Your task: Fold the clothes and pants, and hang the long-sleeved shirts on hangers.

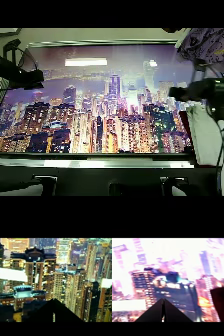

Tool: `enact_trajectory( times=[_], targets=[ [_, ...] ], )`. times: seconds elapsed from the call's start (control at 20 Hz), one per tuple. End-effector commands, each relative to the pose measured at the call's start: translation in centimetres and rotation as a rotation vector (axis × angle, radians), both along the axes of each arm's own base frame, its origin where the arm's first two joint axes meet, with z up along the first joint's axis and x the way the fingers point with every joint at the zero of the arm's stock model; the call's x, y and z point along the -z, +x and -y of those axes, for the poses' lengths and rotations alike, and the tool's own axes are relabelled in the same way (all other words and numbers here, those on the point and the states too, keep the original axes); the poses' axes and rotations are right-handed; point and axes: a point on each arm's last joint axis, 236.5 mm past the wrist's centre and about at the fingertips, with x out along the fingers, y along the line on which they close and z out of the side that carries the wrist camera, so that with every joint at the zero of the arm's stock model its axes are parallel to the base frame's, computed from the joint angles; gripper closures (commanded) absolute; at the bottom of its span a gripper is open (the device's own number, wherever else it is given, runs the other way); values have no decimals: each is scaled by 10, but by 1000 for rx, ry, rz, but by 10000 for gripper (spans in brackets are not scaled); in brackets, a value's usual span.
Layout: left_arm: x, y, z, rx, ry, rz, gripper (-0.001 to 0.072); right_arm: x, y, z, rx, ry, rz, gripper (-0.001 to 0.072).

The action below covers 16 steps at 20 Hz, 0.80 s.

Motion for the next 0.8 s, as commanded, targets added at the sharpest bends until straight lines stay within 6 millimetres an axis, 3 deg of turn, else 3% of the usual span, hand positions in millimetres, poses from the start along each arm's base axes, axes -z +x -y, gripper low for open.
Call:
enact_trajectory(
  times=[0.0, 0.1, 0.25, 0.4, 0.75],
  targets=[
    [-3, -16, -5, 21, 30, 74, 690, -10, -5, -114, -296, 0, 63, 679],
    [-4, -27, -6, 37, 38, 117, 690, -8, -19, -146, -373, 6, 47, 679],
    [-10, -41, -8, 40, 52, 135, 688, -8, -30, -171, -429, 15, 44, 679],
    [-6, -58, -8, 46, 50, 74, 687, -9, -28, -170, -434, 2, 54, 678],
    [-5, -57, -7, 46, 50, 74, 688, -9, -26, -165, -434, -30, 59, 678]
  ],
)
